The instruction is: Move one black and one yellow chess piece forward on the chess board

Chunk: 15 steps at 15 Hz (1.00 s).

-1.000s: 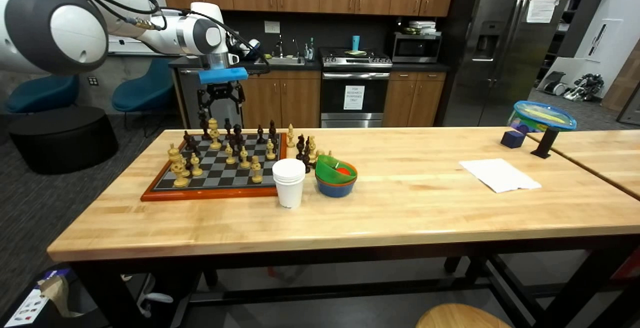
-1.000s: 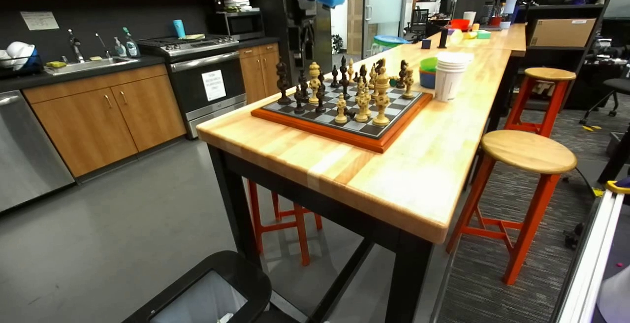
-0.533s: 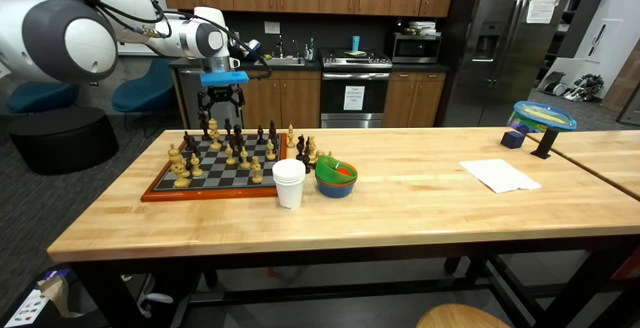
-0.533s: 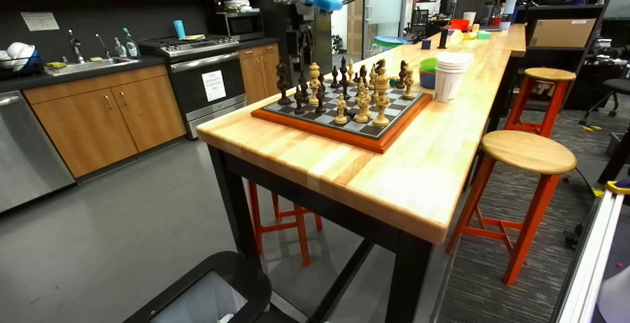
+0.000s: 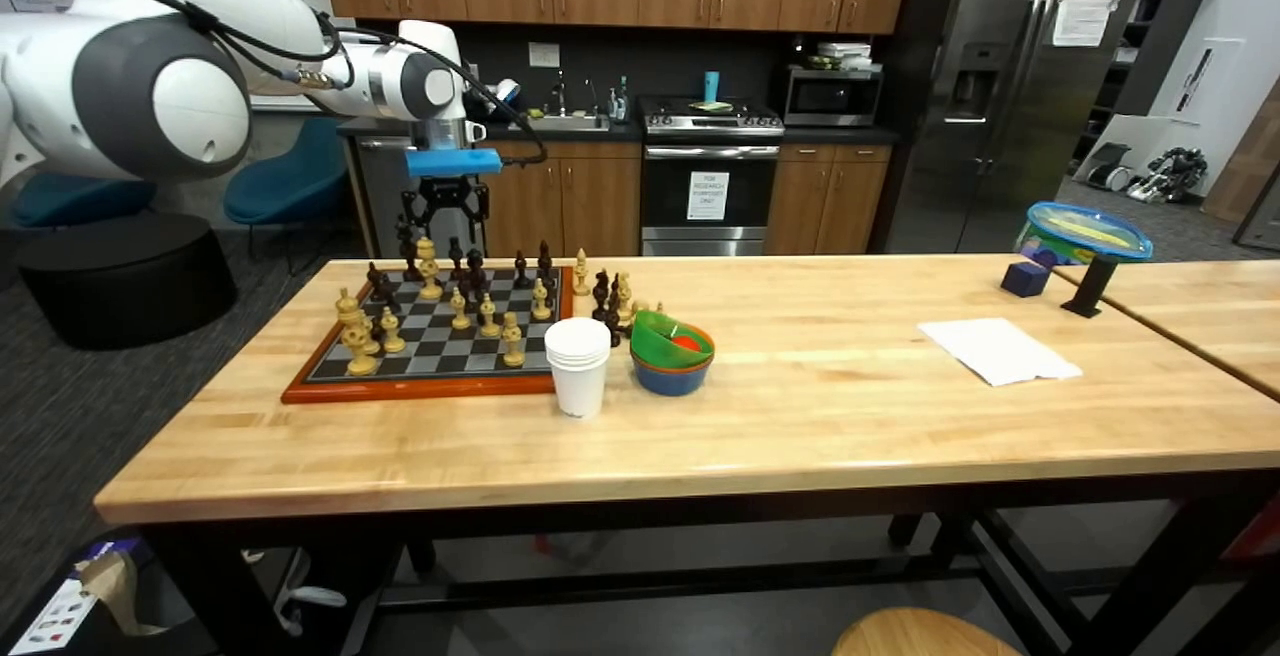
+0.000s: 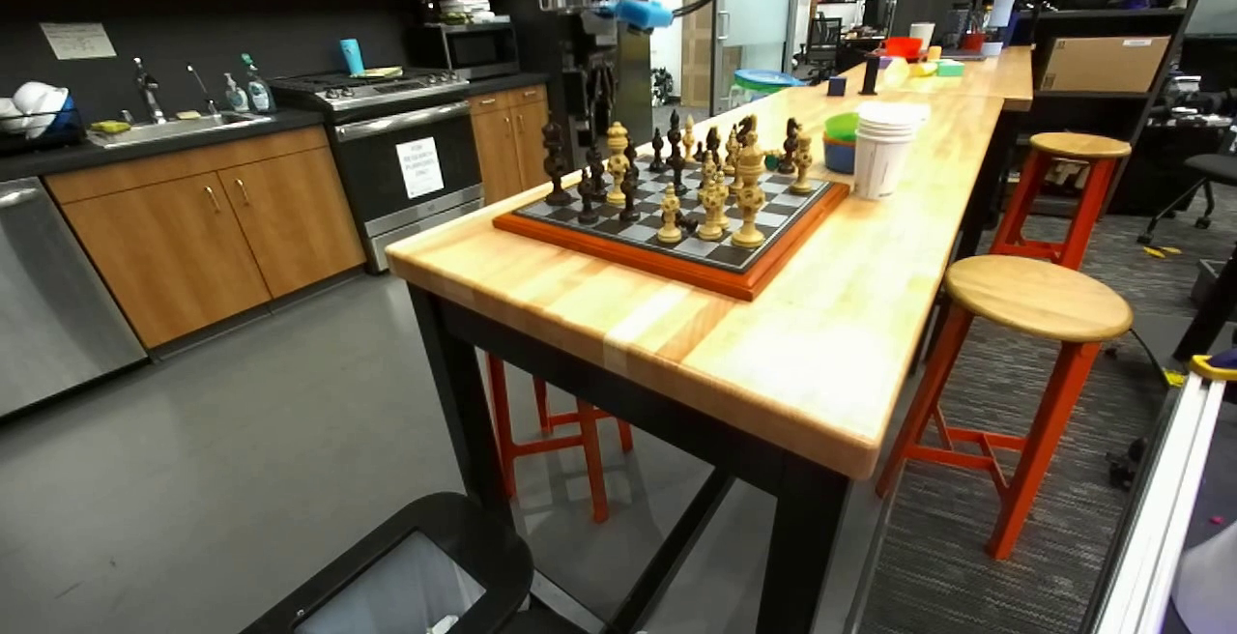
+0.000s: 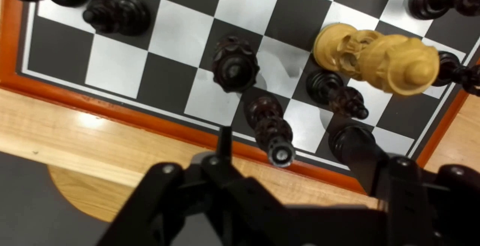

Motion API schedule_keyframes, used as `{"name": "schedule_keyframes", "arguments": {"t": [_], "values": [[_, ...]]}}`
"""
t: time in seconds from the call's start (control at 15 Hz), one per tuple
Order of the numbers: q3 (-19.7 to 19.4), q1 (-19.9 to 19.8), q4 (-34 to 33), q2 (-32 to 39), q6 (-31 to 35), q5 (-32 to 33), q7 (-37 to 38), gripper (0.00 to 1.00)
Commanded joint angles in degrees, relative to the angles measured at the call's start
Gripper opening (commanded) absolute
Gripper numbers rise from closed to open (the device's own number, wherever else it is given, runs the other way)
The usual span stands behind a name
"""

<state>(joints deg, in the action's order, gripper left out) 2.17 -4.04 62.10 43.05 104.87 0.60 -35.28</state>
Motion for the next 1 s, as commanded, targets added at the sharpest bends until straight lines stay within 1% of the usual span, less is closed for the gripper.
{"name": "schedule_keyframes", "arguments": {"t": [0.0,0.13,0.33,0.4,0.47,0.53,0.67,0.73,0.93], "values": [[1.20,-1.01,-3.45,1.76,-2.19,-0.76,0.38,0.45],[1.19,-1.05,-3.77,2.01,-2.26,-0.71,0.39,0.31],[1.17,-0.97,-3.95,1.83,-1.94,-0.52,0.44,0.07],[1.15,-0.93,-3.92,1.58,-1.78,-0.44,0.44,0.01],[1.07,-0.82,-3.70,0.96,-1.51,-0.21,0.44,0.00],[1.03,-0.77,-3.58,0.50,-1.26,-0.09,0.44,0.05],[0.82,-0.71,-3.00,-0.98,-0.85,0.23,0.52,0.05],[0.00,-0.34,-2.14,-2.08,-0.35,0.12,0.43,0.05],[-0.56,-0.71,0.54,-5.44,-0.44,0.11,0.53,0.05]]}}
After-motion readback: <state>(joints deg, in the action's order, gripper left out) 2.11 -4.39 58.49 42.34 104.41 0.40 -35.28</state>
